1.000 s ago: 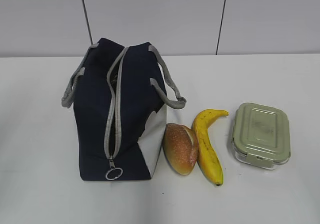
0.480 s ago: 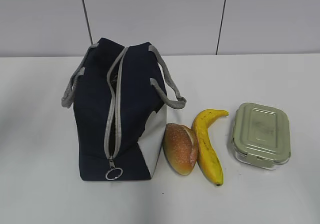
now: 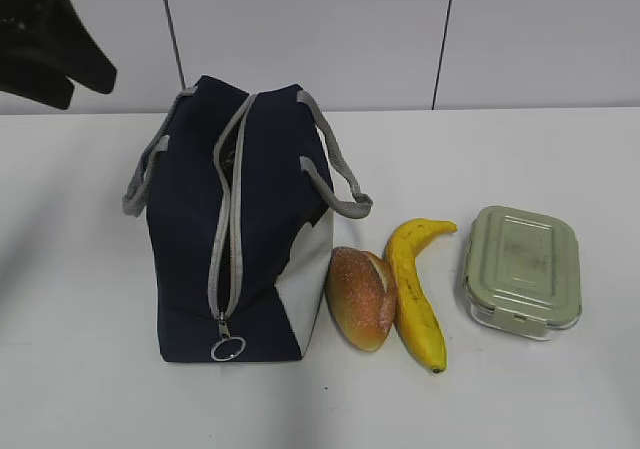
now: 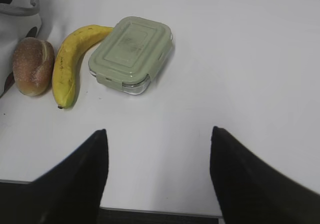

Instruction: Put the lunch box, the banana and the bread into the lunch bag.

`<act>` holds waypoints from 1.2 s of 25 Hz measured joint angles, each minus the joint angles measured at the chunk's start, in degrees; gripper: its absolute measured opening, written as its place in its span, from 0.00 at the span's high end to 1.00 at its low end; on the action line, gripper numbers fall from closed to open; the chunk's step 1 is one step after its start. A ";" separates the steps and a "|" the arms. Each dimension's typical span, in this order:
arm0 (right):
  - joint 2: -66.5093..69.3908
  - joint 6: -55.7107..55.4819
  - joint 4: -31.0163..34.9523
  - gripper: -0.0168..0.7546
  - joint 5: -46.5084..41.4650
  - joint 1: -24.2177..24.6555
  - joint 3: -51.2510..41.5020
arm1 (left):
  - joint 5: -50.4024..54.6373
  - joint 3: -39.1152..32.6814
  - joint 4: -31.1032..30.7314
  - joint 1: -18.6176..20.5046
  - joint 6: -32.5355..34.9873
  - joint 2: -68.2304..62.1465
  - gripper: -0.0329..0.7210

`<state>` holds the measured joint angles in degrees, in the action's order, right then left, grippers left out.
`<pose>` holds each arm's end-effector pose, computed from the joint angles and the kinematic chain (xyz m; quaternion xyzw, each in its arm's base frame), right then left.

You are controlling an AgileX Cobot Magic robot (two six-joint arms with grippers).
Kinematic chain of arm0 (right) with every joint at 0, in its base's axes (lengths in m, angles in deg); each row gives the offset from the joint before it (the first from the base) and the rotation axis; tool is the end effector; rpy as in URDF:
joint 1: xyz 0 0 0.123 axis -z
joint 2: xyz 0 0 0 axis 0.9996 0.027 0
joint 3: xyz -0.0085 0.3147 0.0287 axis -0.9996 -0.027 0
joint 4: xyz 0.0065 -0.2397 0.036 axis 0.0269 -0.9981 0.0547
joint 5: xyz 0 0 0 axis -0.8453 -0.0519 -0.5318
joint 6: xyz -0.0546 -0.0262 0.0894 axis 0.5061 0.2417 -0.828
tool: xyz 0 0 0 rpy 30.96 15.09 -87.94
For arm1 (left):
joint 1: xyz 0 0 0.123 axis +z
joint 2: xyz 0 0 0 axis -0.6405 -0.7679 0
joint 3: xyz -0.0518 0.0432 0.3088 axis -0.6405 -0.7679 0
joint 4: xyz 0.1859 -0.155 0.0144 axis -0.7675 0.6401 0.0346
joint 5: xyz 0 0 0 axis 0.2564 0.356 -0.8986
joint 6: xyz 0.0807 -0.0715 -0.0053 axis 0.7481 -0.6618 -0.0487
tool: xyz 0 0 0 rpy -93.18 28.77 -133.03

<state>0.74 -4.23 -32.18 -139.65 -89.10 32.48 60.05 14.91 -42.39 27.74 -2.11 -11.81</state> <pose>-0.0366 -0.0004 0.2574 -0.0422 0.8676 -0.0185 0.4951 0.2768 -0.0952 0.3790 0.0633 0.9493 -0.2062 0.2286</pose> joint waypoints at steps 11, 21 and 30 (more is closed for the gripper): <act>0.00 0.00 0.00 0.36 0.00 0.00 0.00 | -0.23 6.00 1.04 -1.24 0.01 -10.80 0.42; 0.00 0.00 0.00 0.36 0.00 0.00 0.00 | -1.11 6.00 4.43 -2.29 2.01 -13.59 0.38; 0.00 0.00 0.00 0.36 0.00 0.00 0.00 | -1.71 6.07 2.86 -3.51 2.35 -16.18 0.38</act>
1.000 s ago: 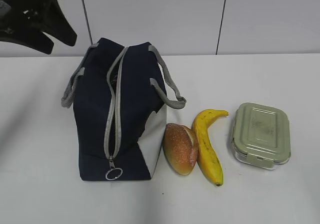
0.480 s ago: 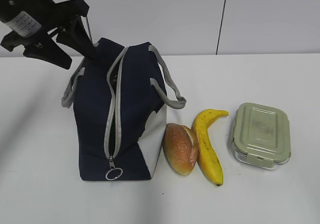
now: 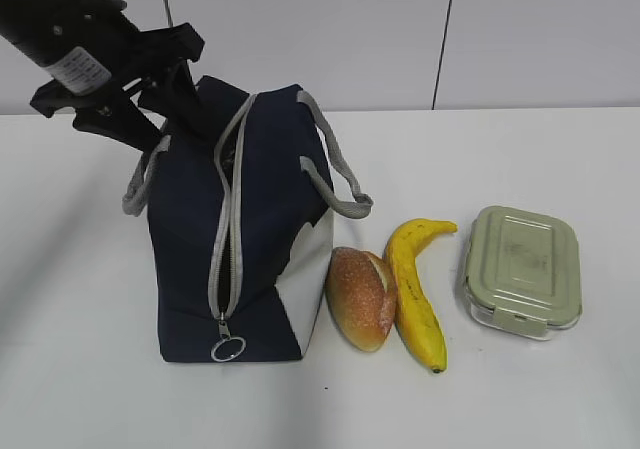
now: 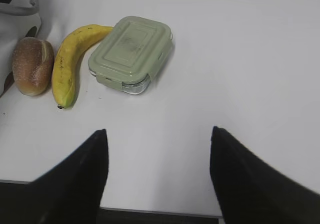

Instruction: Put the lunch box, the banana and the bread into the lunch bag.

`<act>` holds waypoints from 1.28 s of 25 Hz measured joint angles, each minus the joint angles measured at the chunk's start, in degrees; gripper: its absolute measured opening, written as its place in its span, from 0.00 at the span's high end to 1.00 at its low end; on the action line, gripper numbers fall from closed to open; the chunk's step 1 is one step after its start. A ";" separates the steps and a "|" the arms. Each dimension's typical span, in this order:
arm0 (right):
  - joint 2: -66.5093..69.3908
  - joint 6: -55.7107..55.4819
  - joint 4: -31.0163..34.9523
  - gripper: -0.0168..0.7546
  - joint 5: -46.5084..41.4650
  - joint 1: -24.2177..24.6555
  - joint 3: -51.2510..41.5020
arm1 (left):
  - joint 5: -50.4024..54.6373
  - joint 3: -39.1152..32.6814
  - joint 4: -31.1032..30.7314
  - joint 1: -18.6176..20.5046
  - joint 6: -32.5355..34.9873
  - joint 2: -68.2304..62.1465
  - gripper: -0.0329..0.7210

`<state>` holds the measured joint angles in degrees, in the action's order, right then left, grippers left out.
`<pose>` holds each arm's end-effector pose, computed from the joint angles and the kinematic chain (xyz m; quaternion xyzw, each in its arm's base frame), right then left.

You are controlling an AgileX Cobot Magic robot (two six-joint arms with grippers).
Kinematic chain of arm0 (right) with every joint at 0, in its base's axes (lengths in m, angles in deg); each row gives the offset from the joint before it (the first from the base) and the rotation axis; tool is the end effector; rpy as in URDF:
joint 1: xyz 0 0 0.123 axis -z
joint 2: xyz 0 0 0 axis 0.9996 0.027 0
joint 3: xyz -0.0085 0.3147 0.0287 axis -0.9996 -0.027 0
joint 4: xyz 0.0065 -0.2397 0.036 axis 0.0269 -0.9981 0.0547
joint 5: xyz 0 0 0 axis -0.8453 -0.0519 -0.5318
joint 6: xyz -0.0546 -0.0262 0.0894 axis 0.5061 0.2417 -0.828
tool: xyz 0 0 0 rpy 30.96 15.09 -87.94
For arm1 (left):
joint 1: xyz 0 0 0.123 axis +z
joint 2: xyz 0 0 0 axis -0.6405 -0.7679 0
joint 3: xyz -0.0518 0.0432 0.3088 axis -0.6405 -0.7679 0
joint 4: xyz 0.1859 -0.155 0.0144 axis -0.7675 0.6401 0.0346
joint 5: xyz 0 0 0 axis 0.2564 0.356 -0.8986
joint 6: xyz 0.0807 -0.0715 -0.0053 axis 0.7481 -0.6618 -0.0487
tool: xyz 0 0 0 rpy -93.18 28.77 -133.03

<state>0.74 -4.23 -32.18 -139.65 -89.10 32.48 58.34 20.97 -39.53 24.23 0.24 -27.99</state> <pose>-0.0366 -0.0004 0.2574 -0.0422 0.8676 -0.0185 0.4951 0.3430 -0.1361 0.3194 0.0871 0.9598 -0.2182 0.1537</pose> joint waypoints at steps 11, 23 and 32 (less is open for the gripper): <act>0.00 0.00 0.00 0.36 0.00 0.00 0.00 | -0.06 0.00 -1.45 0.00 0.17 0.00 0.86; 0.00 0.00 0.00 0.36 0.00 0.00 0.00 | 1.48 0.02 -1.52 0.00 0.17 0.00 0.96; 0.00 0.00 0.00 0.36 0.00 0.00 0.00 | 3.84 0.07 -1.52 0.00 0.17 0.00 0.96</act>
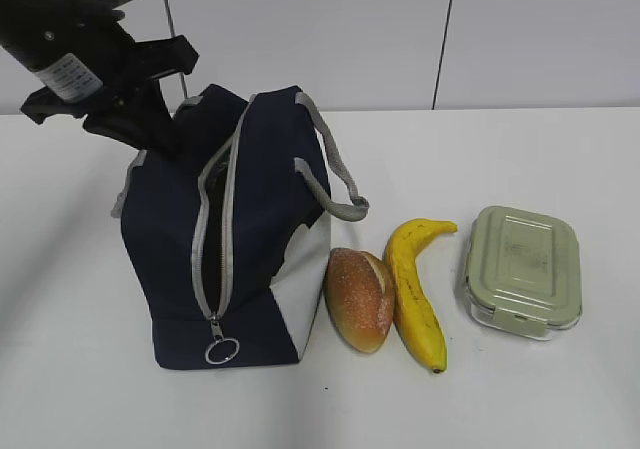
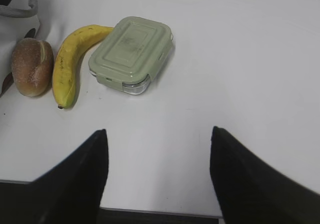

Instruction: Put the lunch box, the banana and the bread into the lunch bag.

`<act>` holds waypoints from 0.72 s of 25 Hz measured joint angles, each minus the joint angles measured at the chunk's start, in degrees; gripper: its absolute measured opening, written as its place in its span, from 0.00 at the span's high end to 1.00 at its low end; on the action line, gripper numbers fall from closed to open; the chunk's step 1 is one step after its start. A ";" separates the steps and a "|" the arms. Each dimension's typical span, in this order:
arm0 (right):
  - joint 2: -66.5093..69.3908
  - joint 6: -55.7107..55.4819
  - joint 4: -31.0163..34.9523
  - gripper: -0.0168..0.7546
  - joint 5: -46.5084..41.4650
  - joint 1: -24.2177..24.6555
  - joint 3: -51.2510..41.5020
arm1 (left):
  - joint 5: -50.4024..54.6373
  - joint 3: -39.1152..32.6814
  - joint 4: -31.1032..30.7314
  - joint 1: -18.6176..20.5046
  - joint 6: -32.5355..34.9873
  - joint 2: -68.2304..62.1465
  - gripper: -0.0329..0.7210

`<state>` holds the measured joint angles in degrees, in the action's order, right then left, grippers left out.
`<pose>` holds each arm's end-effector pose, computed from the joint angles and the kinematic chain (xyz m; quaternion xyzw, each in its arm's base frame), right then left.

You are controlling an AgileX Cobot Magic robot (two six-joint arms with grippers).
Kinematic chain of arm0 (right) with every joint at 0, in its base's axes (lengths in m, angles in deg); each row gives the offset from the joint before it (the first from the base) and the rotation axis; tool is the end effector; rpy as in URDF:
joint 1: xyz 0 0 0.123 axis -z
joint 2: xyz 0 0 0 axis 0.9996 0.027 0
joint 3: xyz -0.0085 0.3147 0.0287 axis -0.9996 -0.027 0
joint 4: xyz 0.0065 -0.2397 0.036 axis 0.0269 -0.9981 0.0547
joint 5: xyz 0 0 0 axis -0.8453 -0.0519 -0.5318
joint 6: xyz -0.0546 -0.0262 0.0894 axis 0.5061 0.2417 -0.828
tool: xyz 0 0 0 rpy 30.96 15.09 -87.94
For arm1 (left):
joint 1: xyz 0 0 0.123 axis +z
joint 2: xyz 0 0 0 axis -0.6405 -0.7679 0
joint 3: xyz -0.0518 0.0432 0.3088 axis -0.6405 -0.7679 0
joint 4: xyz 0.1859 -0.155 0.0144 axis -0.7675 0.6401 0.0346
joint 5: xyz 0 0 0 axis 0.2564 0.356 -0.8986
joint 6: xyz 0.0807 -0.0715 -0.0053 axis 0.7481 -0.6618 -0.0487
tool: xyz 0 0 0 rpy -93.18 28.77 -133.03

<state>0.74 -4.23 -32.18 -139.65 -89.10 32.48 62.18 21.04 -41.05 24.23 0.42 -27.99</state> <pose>-0.0366 -0.0004 0.2574 -0.0422 0.8676 -0.0185 0.4951 0.3366 -0.1333 0.3167 0.1005 0.9657 -0.2046 0.1240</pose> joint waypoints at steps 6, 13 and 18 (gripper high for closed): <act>0.00 0.00 2.10 0.36 0.58 0.00 0.37 | -0.04 0.07 0.00 0.00 0.00 0.00 0.96; 13.80 0.00 7.06 0.36 10.57 0.00 0.82 | -0.04 0.07 0.00 0.00 0.00 0.00 0.96; 27.78 0.00 10.39 0.36 19.82 0.00 0.82 | -0.04 0.07 0.00 0.00 0.00 0.00 0.96</act>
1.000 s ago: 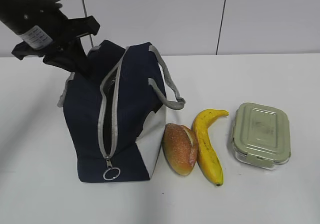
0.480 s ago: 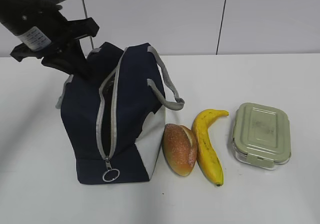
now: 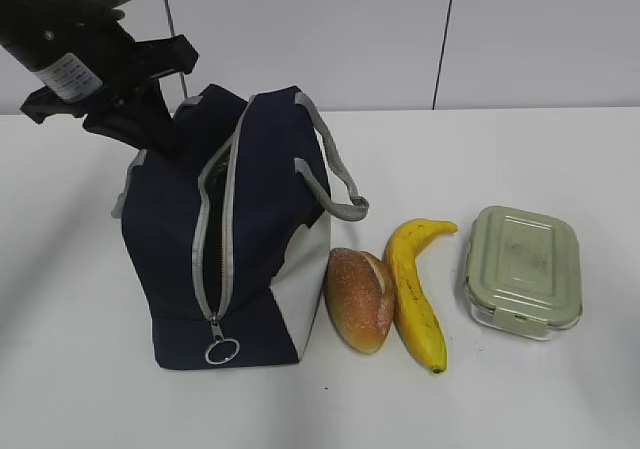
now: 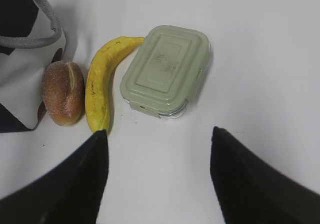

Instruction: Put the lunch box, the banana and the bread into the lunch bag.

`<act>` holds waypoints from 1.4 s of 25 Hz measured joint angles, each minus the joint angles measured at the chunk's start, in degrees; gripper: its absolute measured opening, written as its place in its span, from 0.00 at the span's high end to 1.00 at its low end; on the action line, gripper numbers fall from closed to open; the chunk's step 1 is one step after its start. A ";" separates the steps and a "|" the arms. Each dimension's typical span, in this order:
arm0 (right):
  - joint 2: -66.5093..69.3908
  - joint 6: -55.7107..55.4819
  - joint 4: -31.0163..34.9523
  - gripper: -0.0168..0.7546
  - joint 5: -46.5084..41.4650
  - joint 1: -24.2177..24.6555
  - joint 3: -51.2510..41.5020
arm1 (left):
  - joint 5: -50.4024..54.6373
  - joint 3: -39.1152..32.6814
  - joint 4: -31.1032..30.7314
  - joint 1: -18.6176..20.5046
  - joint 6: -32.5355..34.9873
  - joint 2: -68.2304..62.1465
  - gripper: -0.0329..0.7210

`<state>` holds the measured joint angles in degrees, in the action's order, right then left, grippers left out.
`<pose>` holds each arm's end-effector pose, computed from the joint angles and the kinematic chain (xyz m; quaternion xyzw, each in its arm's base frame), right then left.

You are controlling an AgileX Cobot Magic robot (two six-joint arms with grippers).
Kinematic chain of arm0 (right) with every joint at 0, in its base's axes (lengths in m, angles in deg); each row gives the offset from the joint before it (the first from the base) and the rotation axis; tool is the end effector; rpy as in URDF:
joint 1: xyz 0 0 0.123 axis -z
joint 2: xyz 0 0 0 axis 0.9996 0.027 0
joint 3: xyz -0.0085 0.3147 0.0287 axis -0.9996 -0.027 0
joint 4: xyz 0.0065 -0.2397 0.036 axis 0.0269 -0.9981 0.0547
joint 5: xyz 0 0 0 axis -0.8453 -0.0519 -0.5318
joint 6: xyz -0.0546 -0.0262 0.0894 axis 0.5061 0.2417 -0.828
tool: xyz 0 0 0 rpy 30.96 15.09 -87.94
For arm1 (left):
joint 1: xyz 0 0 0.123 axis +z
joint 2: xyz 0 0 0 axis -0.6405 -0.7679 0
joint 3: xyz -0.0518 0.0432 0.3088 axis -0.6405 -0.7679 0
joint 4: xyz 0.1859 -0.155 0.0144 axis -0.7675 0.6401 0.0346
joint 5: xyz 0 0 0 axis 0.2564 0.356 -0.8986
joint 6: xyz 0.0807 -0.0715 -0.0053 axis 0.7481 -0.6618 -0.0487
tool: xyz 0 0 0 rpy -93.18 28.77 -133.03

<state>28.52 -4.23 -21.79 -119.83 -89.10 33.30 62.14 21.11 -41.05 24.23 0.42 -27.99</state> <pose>0.0580 0.0146 0.2895 -0.0152 0.8945 0.0695 0.4415 0.3368 -0.1334 0.3171 0.1005 0.9656 -0.2047 0.1249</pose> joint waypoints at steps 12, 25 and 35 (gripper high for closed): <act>28.97 12.02 15.98 0.36 10.85 0.00 2.02 | 0.00 0.00 0.00 0.00 0.00 0.00 0.96; 43.41 31.75 35.73 0.36 8.04 13.34 7.21 | 0.10 0.00 0.00 0.00 0.00 0.00 0.96; 57.32 42.99 47.68 0.37 -0.55 21.52 11.06 | 0.10 0.00 0.00 0.00 0.00 0.00 0.96</act>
<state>85.84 38.76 25.89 -120.38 -67.58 44.36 62.24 21.11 -41.05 24.23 0.42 -27.99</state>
